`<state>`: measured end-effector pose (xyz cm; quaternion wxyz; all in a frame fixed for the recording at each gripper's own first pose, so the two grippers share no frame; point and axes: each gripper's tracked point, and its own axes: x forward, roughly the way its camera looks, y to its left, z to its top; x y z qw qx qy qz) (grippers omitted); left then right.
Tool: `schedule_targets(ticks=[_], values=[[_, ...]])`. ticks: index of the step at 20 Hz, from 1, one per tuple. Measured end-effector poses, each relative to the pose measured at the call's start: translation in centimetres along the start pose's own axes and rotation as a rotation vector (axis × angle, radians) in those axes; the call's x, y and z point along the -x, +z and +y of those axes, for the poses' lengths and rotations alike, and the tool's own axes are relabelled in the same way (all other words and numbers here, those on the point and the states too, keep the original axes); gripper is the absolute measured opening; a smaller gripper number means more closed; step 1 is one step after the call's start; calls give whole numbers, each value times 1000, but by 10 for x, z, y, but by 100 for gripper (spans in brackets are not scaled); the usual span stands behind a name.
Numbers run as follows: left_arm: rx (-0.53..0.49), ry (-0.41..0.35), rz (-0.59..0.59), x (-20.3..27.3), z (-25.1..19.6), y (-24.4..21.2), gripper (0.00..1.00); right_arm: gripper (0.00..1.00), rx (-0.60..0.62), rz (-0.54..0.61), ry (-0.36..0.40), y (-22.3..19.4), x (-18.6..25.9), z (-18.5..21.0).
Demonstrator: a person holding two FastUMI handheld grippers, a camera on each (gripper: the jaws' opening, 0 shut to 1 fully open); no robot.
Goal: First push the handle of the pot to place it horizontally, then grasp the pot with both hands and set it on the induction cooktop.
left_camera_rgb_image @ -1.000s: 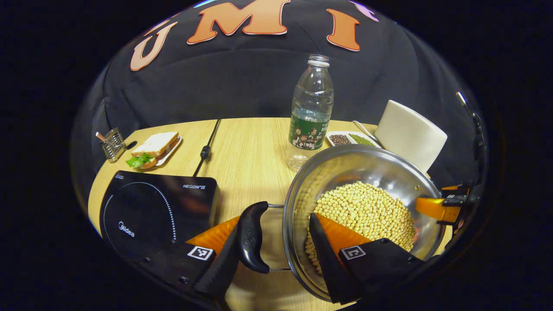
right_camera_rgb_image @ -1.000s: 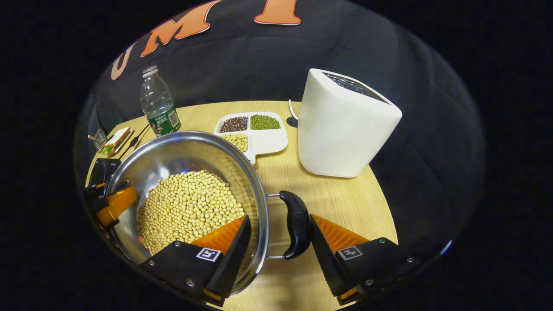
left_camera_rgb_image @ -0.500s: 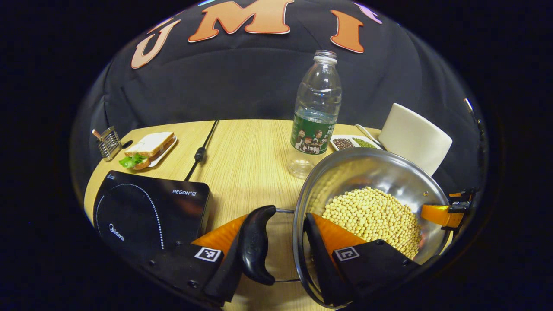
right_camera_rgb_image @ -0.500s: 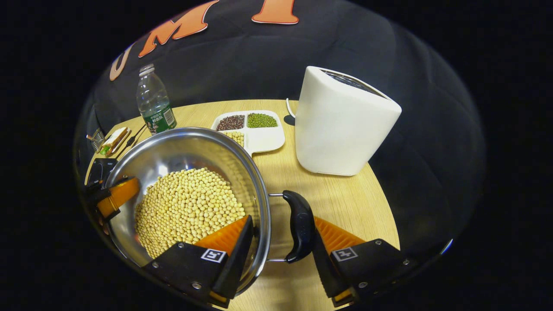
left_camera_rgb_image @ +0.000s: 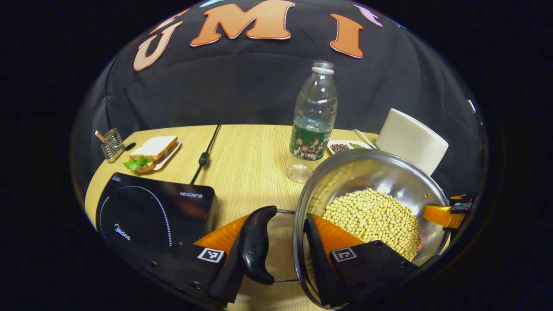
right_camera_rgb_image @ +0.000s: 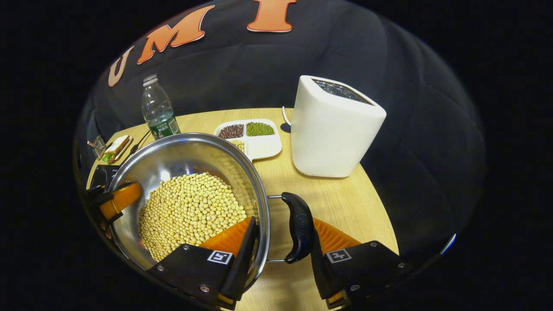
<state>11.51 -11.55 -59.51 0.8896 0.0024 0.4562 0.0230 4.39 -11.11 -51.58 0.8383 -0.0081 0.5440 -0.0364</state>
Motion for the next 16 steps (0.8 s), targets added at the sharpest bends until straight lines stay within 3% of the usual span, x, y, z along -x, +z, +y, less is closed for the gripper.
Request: schedule_targets(ticks=[3,4,5,10,11,12,16], values=[[-5,-3,-17,15,4,8,73,64,3,-21,7,6,20,3],[2,-3,-15,21,6,10,75,59,6,-23,10,8,23,4],[7,-2,-22,27,8,12,73,64,10,-29,13,9,28,5],[9,12,-68,64,29,26,75,64,27,-71,33,20,60,28],[11,16,-77,71,37,29,75,59,30,-80,38,22,66,34],[14,19,-83,79,44,32,75,64,34,-90,43,26,74,39],[38,42,-122,106,76,39,77,64,67,-132,68,35,99,68]])
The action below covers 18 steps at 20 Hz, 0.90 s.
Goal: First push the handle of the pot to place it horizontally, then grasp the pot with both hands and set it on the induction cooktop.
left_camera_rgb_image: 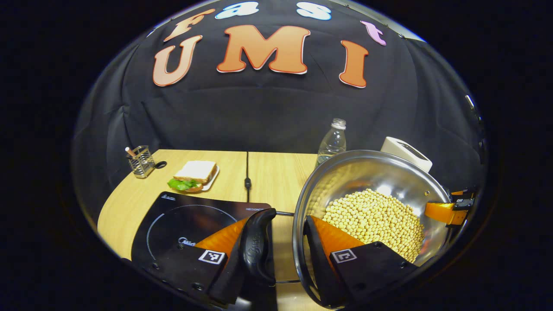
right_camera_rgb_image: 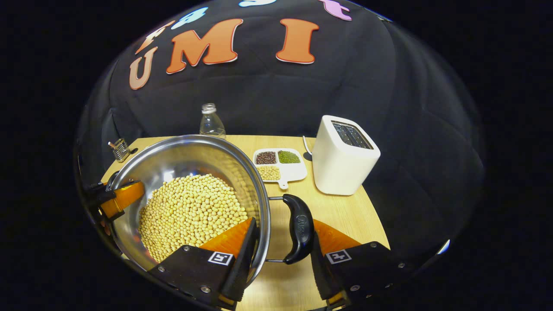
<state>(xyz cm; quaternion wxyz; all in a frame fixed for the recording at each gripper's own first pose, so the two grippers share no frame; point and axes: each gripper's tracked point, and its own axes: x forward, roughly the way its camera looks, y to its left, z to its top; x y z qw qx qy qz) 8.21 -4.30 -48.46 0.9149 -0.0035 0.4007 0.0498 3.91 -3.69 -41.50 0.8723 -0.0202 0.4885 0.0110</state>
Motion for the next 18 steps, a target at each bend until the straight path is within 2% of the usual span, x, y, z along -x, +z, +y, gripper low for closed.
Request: schedule_targets(ticks=[3,5,11,15,16,17,18], values=[[5,24,-8,16,25,2,75,64,16,-5,23,2,6,28],[13,41,-16,26,44,5,77,63,35,-13,41,12,13,41],[45,113,-44,58,109,13,72,64,71,-44,109,27,24,103],[53,154,-52,72,147,14,75,63,82,-52,147,29,30,131],[56,161,-54,76,155,14,75,58,86,-54,151,30,32,138],[59,169,-57,80,162,15,75,63,90,-60,156,32,35,144],[60,174,-60,84,170,16,75,63,94,-64,162,33,38,150]])
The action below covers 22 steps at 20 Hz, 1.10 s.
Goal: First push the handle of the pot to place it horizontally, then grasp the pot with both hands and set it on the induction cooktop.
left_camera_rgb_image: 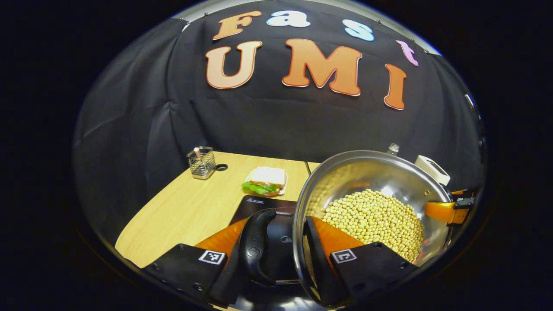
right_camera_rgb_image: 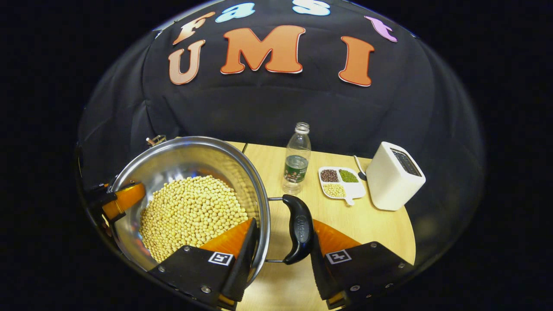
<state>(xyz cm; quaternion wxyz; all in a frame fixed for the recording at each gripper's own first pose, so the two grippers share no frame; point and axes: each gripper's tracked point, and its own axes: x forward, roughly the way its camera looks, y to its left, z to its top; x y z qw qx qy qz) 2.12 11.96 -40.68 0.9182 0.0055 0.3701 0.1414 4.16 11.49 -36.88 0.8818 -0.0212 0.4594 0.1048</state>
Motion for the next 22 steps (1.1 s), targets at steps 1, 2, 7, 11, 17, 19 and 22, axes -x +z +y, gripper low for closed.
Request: schedule_targets(ticks=[1,2,7,11,17,19,22], values=[[4,6,-4,2,8,2,75,63,0,-6,5,3,2,6],[4,10,-10,5,16,3,75,63,3,-11,11,5,2,13],[3,43,-32,17,45,17,75,63,-2,-34,38,17,0,42],[3,62,-19,11,73,14,75,63,-7,-35,57,24,-6,67],[43,86,-6,6,102,10,72,63,20,-43,62,35,-22,95],[28,107,-3,8,111,12,75,63,27,-16,75,27,-27,106],[21,113,7,-2,122,12,75,64,8,-12,84,28,-35,114]])
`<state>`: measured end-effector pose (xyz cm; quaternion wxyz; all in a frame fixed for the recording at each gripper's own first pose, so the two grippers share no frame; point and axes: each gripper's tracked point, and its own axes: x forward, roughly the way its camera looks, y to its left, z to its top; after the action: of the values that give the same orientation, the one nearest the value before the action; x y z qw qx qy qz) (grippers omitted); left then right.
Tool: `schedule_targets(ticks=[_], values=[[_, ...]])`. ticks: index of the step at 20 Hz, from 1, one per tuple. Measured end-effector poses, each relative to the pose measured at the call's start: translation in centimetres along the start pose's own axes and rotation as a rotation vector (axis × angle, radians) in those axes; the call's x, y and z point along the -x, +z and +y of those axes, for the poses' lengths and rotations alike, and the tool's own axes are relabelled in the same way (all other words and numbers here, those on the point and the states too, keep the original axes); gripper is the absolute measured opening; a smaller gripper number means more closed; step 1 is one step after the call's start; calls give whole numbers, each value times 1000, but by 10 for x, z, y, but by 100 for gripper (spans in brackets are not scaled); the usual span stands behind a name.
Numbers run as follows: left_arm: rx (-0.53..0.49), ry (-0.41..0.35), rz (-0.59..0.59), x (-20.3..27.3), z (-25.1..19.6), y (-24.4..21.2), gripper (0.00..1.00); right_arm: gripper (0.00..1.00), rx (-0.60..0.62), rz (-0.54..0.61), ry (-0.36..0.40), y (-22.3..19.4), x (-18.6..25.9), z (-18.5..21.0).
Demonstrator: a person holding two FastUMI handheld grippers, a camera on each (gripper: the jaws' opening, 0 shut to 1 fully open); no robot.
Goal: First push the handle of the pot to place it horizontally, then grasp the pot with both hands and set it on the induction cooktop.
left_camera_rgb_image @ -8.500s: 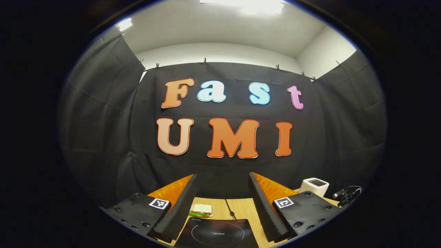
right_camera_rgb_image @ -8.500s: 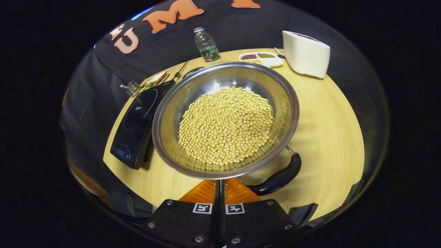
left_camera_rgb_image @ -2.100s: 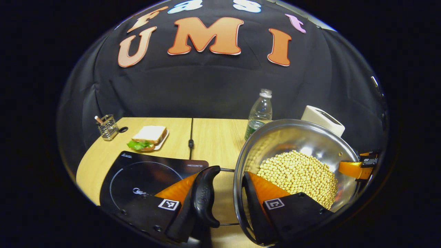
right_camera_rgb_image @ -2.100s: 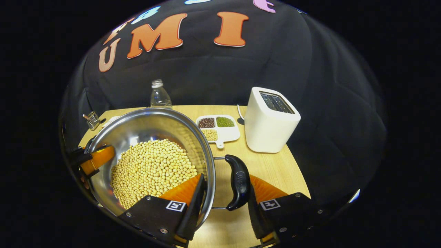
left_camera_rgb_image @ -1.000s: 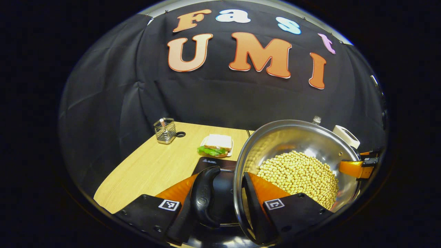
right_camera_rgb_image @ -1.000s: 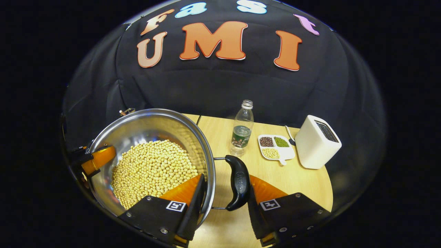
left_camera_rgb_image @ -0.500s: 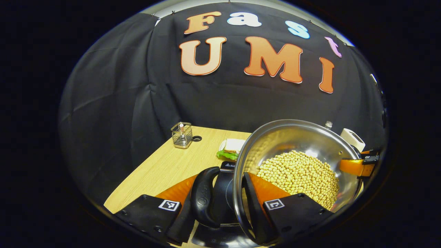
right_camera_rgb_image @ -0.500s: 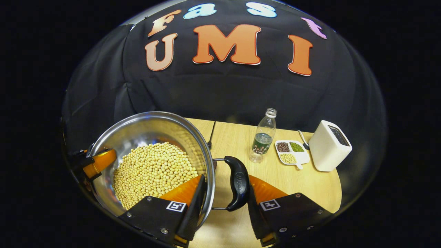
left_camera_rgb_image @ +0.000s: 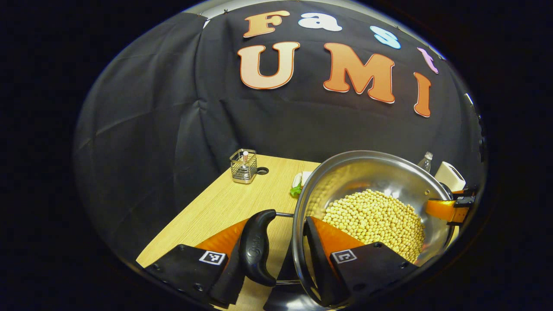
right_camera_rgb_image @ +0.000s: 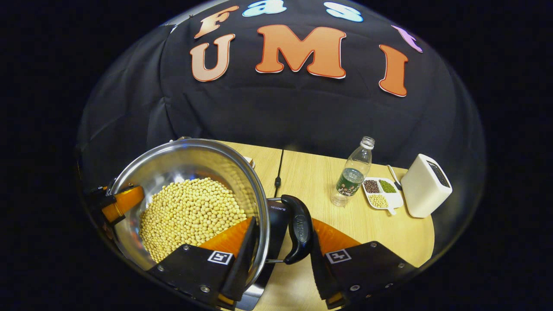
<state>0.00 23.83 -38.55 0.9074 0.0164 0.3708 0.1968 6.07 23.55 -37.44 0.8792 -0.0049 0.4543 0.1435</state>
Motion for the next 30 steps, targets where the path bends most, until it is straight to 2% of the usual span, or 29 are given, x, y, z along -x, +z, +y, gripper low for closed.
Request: schedule_targets(ticks=[1,2,3,4,6,7,8,9,11,12,13,15,20,27,28,29,30], values=[[-4,2,-1,-3,1,0,71,64,0,0,0,0,-3,1],[-7,3,0,-4,1,-1,75,64,-1,1,0,0,-5,2],[-8,2,2,-7,1,0,72,64,-3,5,0,0,-8,2],[-10,-1,7,-9,-1,-1,75,59,-8,9,0,-1,-10,2],[-7,-6,17,-14,-3,-4,77,59,-7,18,-3,-4,-15,-1],[-3,-9,23,-18,-3,-7,75,64,-3,23,-6,-5,-16,-2],[-1,-12,33,-21,-4,-10,72,64,-4,27,-10,-7,-18,-3],[10,-14,42,-25,-5,-14,75,64,-2,28,-13,-9,-21,-4],[27,-16,65,-34,-6,-23,72,64,2,37,-20,-16,-27,-5],[32,-17,78,-37,-7,-28,75,64,1,47,-21,-20,-30,-5],[30,-18,87,-40,-9,-33,72,64,-2,54,-22,-23,-32,-6],[21,-17,93,-41,-12,-37,76,64,-9,66,-22,-29,-37,-8],[17,-19,103,-45,-16,-41,73,64,-22,74,-25,-40,-45,-12],[29,-11,145,-58,-22,-55,75,64,-42,108,-29,-56,-59,-15],[35,-7,144,-59,-21,-55,72,64,-38,107,-28,-56,-60,-14],[36,-2,149,-62,-19,-57,75,60,-42,103,-27,-54,-61,-14],[34,1,151,-64,-19,-58,76,64,-38,98,-25,-54,-62,-13]])
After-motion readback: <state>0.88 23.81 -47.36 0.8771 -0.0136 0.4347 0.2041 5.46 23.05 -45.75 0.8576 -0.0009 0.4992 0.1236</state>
